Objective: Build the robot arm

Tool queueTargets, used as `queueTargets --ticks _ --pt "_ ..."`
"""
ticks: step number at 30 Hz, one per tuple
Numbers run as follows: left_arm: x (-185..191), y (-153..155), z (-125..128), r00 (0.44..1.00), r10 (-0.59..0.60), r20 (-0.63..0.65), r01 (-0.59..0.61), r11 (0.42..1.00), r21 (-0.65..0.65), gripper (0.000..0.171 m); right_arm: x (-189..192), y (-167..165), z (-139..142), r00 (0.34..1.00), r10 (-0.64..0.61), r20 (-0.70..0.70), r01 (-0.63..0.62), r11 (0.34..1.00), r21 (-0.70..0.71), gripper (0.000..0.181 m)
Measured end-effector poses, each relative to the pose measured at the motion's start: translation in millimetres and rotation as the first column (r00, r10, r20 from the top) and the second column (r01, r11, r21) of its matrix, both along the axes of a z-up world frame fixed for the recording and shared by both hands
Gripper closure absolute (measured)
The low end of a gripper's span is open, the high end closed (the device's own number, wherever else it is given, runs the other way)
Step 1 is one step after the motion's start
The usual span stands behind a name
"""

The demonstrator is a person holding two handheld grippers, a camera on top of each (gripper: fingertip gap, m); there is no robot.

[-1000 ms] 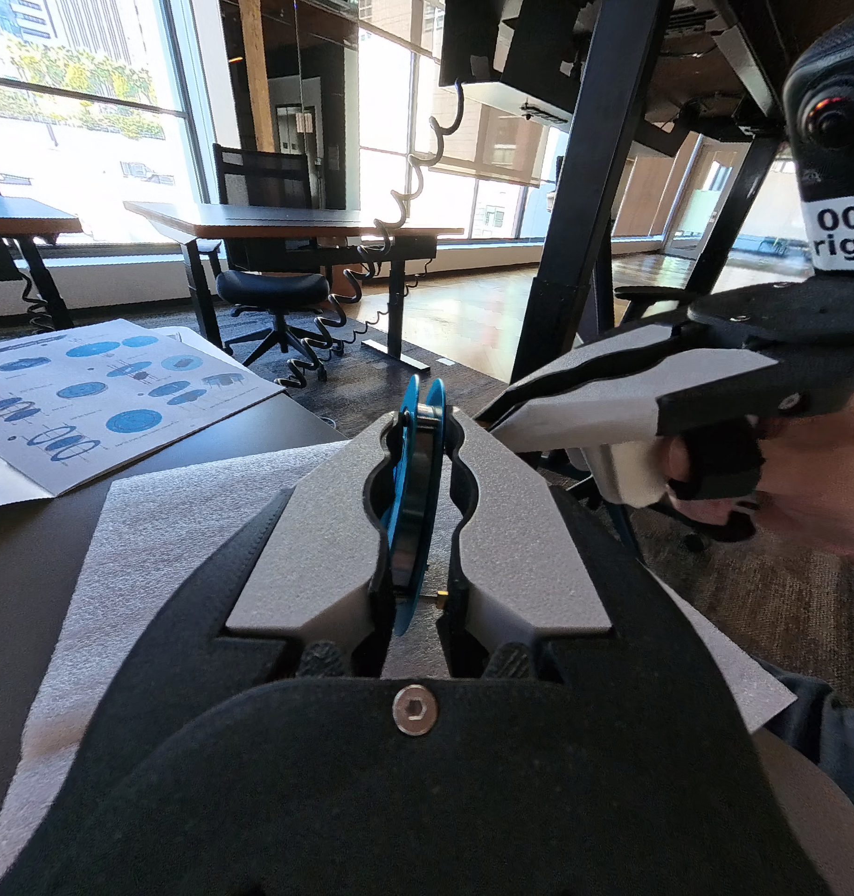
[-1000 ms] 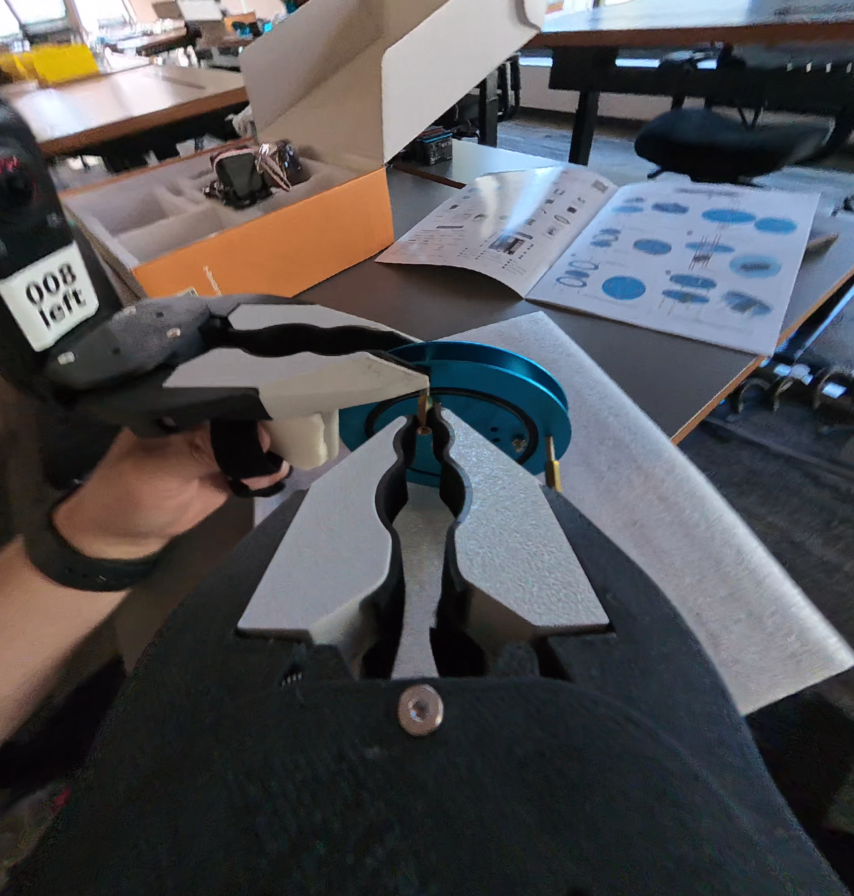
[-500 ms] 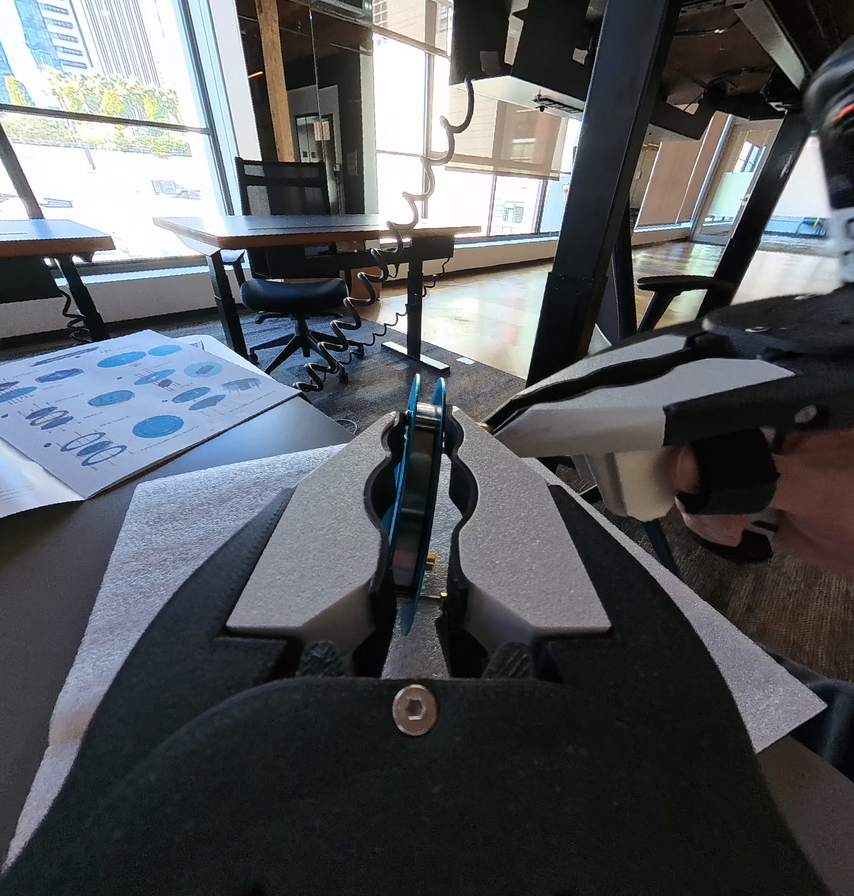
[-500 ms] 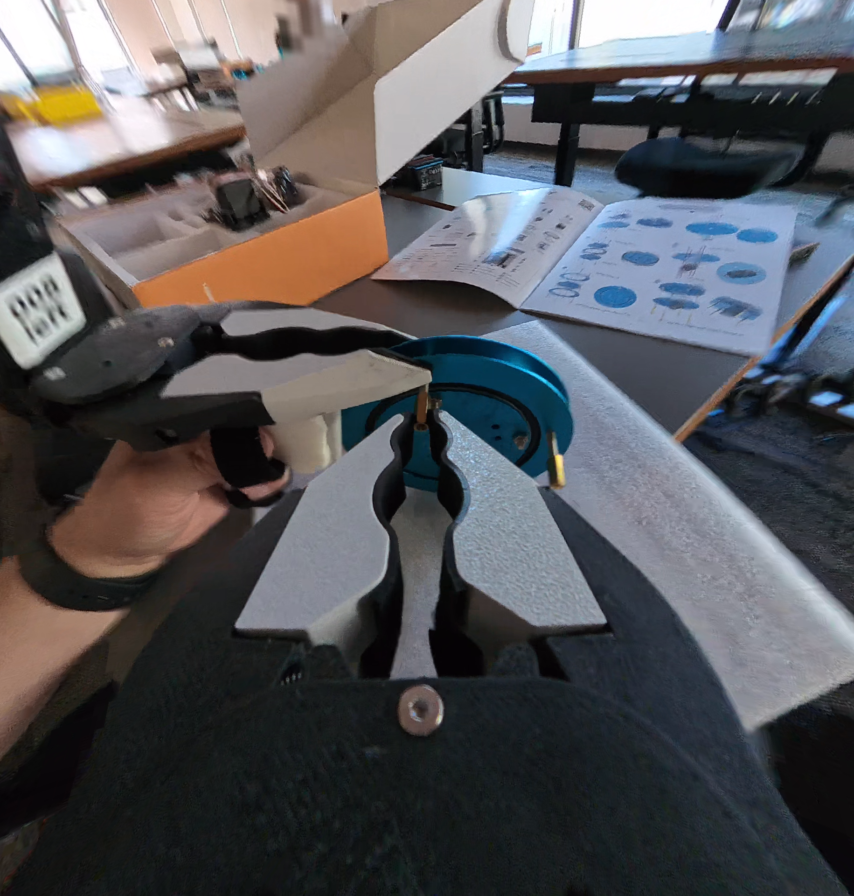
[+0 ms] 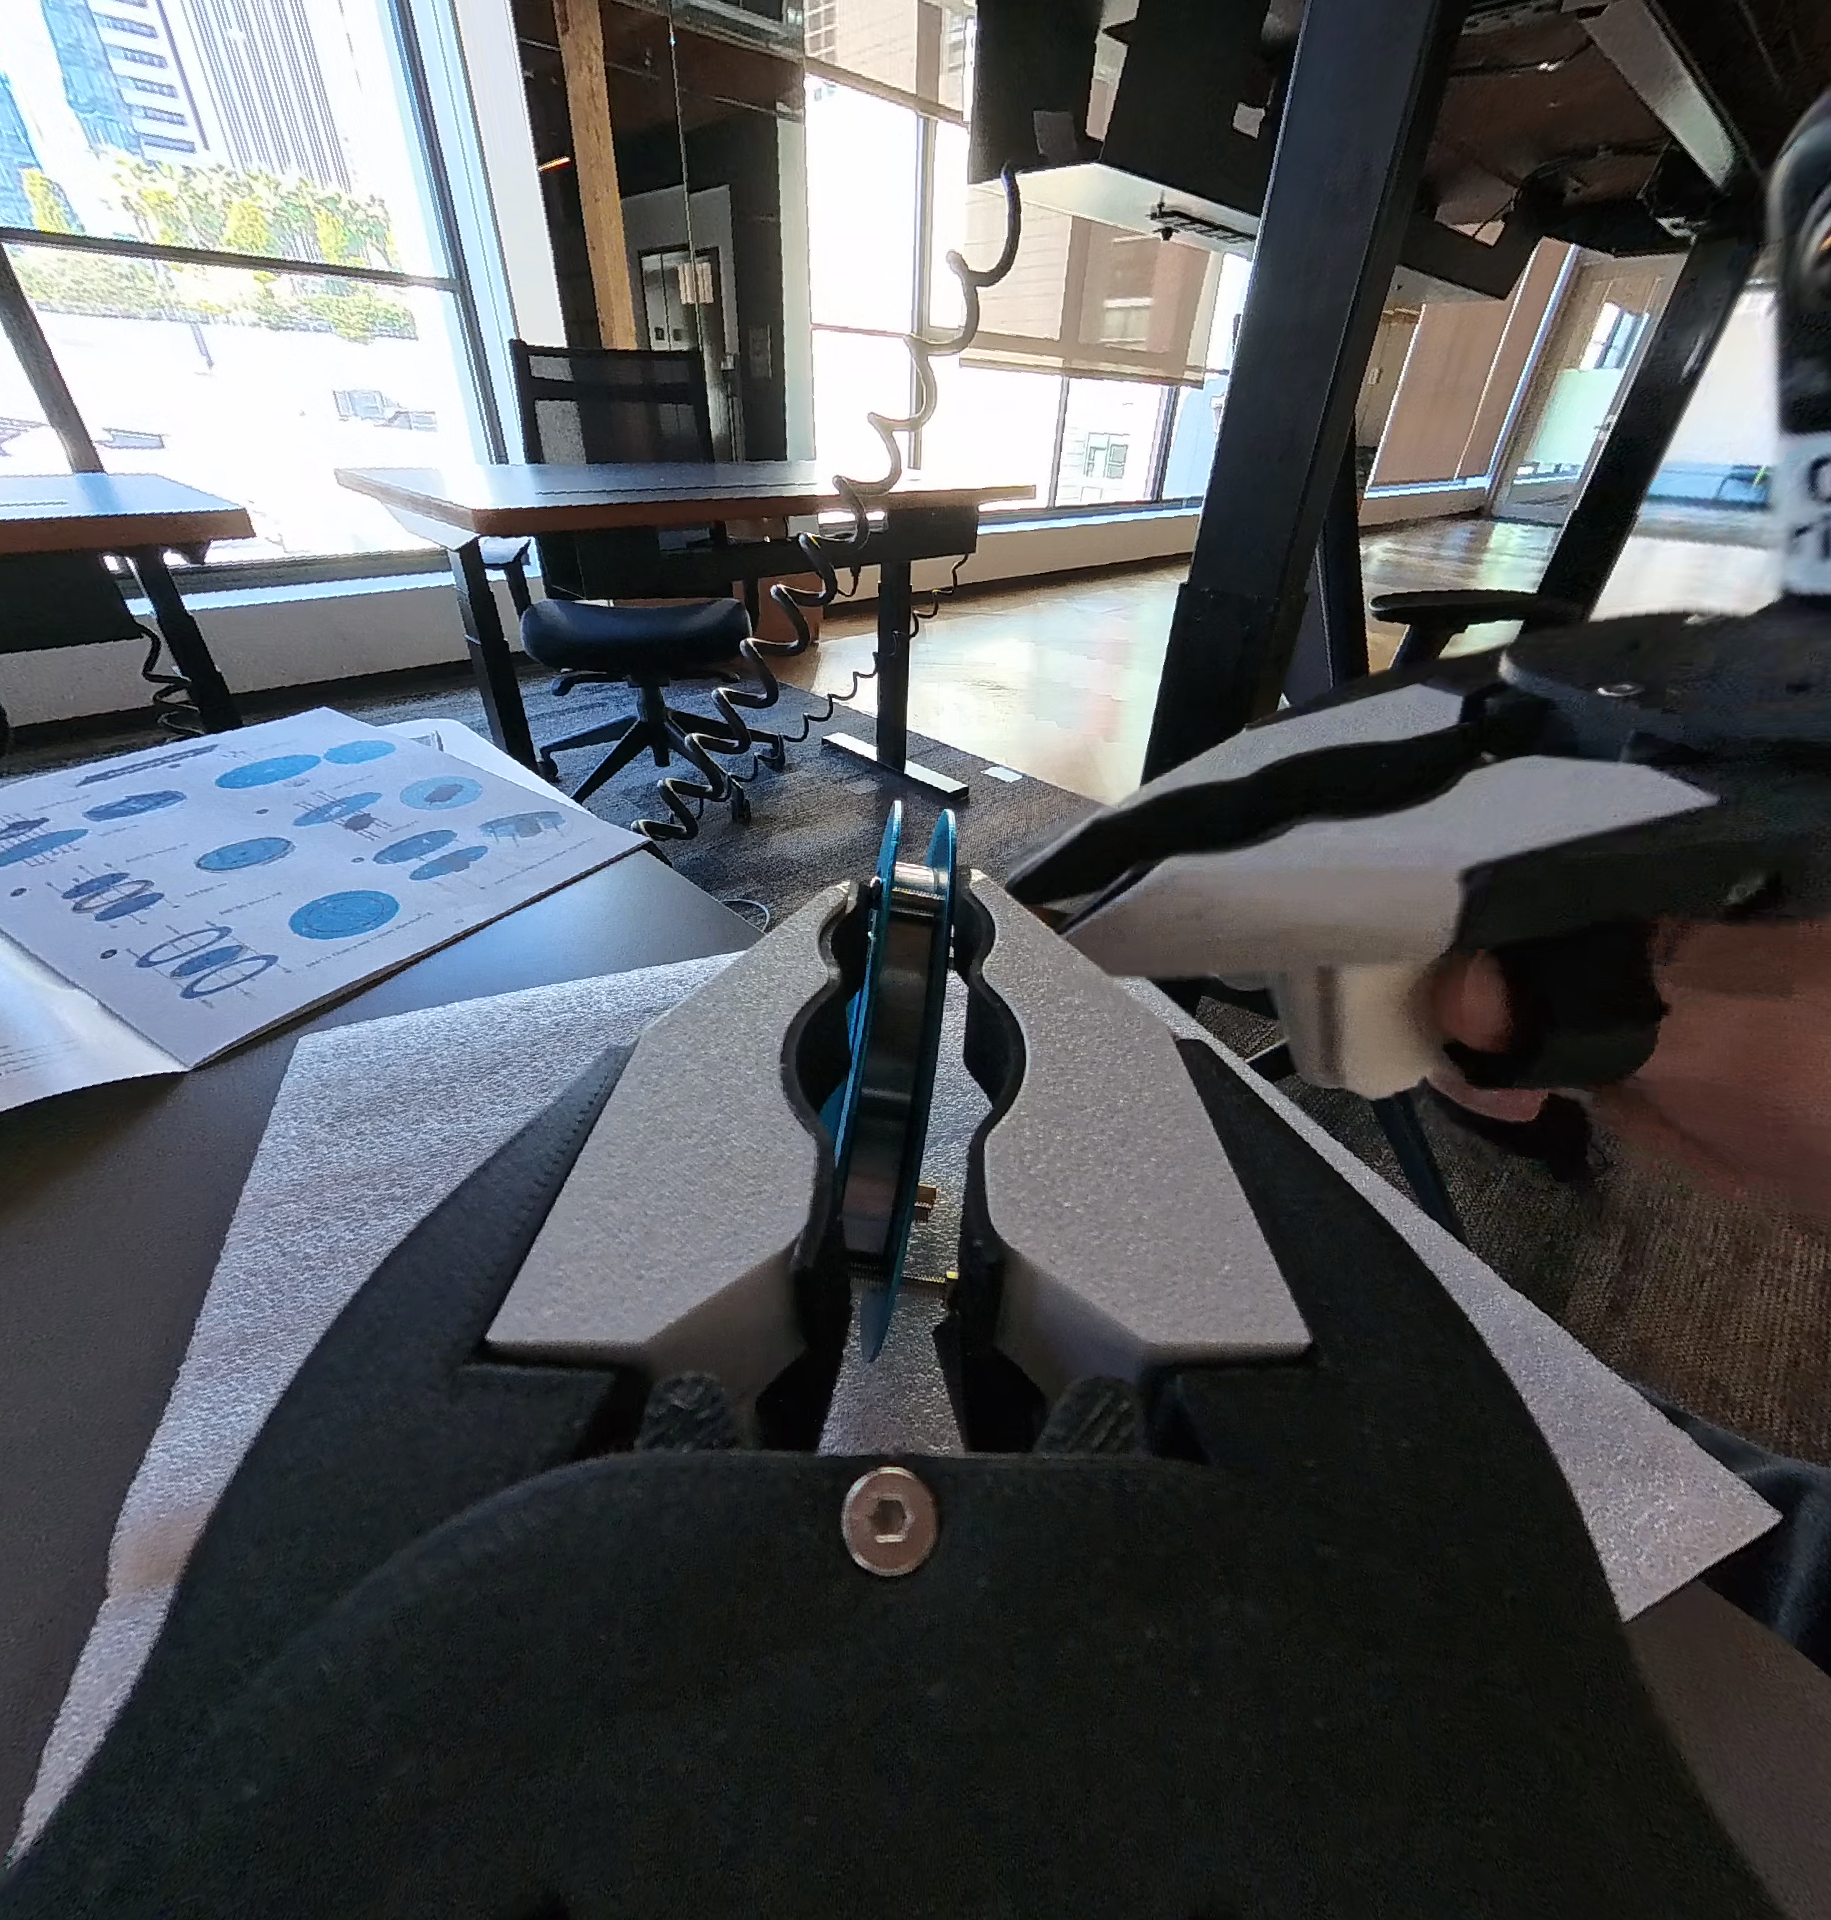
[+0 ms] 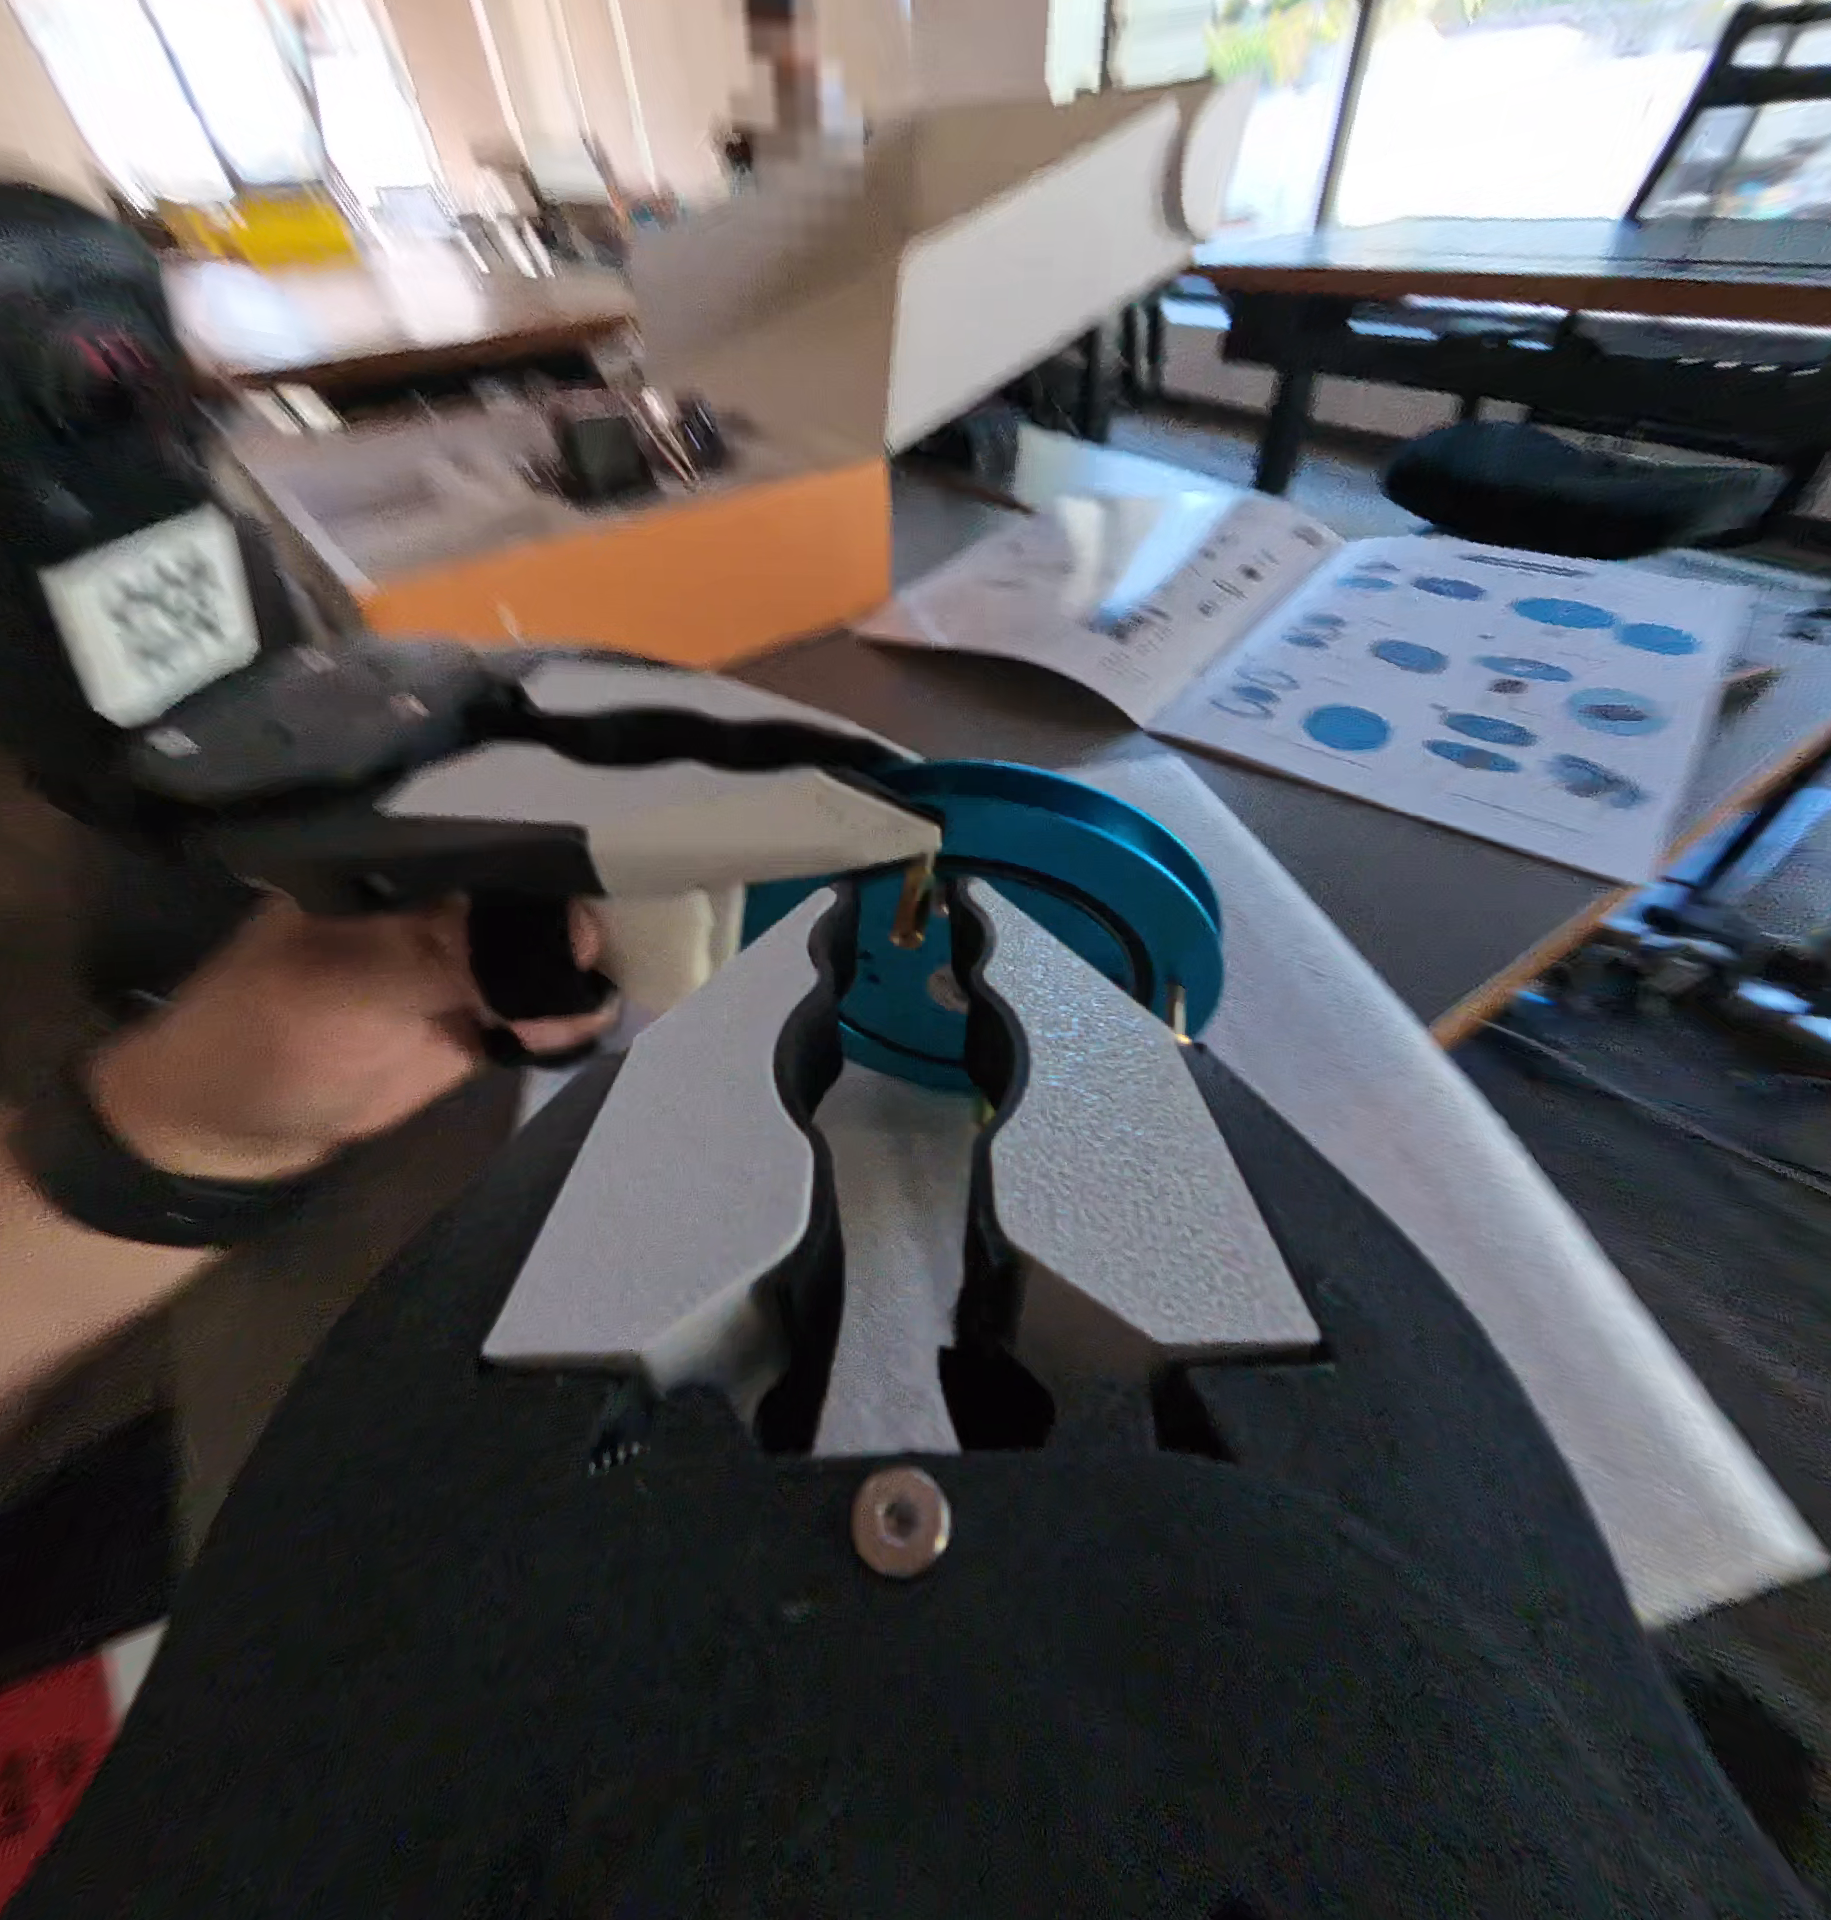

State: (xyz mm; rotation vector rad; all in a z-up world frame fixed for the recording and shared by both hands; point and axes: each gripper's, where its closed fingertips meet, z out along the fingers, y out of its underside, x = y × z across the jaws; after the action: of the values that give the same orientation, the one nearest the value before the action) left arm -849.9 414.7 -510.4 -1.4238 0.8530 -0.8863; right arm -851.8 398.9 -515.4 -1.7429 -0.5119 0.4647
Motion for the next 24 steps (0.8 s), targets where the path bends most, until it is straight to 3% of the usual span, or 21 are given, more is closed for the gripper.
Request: queueTargets --ticks 2,4,5,7,8,10,11,12,13,14,16,18,19,21,24 --pt "0 0 0 1.0 0.003 0.0 -0.003 1.0 0.0 0.158 1 3 -8 0.985 -0.052 0.165 0.053 0.999 -0.005 0.176" --pt "-1 1 0 1.0 0.007 0.006 -0.007 1.0 -0.006 0.158 -1 4 -7 0.986 -0.076 0.146 0.08 0.997 -0.016 0.177" --pt "-2 1 0 1.0 0.006 0.009 -0.006 1.0 -0.01 0.158 -3 4 -7 0.995 -0.072 0.07 0.075 0.996 -0.045 0.177" --pt "-3 1 0 1.0 0.01 0.009 -0.01 1.0 -0.007 0.158 -5 3 -7 0.962 -0.047 -0.267 -0.008 0.979 -0.202 0.178" --pt "-3 2 0 1.0 0.017 0.003 -0.017 1.0 0.004 0.158 -6 2 -6 0.863 -0.052 -0.502 -0.12 0.946 -0.303 0.177" --pt "-1 2 1 1.0 0.022 -0.002 -0.022 1.0 0.015 0.158 -6 0 -1 0.487 -0.132 -0.863 -0.425 0.828 -0.366 0.178" --pt "-1 1 0 1.0 0.019 -0.003 -0.019 1.0 0.014 0.158 -6 -1 0 0.318 -0.166 -0.933 -0.532 0.784 -0.321 0.178" --pt "0 1 0 1.0 0.012 -0.006 -0.012 1.0 0.017 0.158 -6 -2 0 0.234 -0.171 -0.957 -0.57 0.773 -0.277 0.177" --pt "0 0 0 1.0 0.008 -0.009 -0.008 1.0 0.021 0.158 -6 -3 0 0.228 -0.152 -0.962 -0.559 0.788 -0.257 0.177" --pt "0 -1 0 1.0 0.009 -0.01 -0.008 1.0 0.024 0.158 -6 -3 0 0.298 -0.106 -0.949 -0.516 0.818 -0.254 0.177" --pt "-1 0 0 1.0 0.009 -0.007 -0.009 1.0 0.02 0.158 -4 -1 -2 0.586 0.019 -0.81 -0.358 0.903 -0.237 0.175" --pt "-2 1 0 1.0 0.012 -0.001 -0.012 1.0 0.01 0.158 5 3 0 0.866 0.056 -0.497 -0.139 0.981 -0.132 0.162" --pt "-2 1 0 1.0 0.012 0.001 -0.012 1.0 0.006 0.158 9 3 2 0.948 0.036 -0.315 -0.056 0.997 -0.054 0.161" --pt "-1 1 0 1.0 0.011 0.0 -0.011 1.0 0.006 0.158 9 1 5 1.0 -0.023 -0.012 0.024 0.997 0.074 0.164" --pt "-1 1 0 1.0 0.012 -0.003 -0.012 1.0 0.01 0.158 5 4 -1 0.962 -0.104 0.252 0.073 0.989 0.128 0.164"
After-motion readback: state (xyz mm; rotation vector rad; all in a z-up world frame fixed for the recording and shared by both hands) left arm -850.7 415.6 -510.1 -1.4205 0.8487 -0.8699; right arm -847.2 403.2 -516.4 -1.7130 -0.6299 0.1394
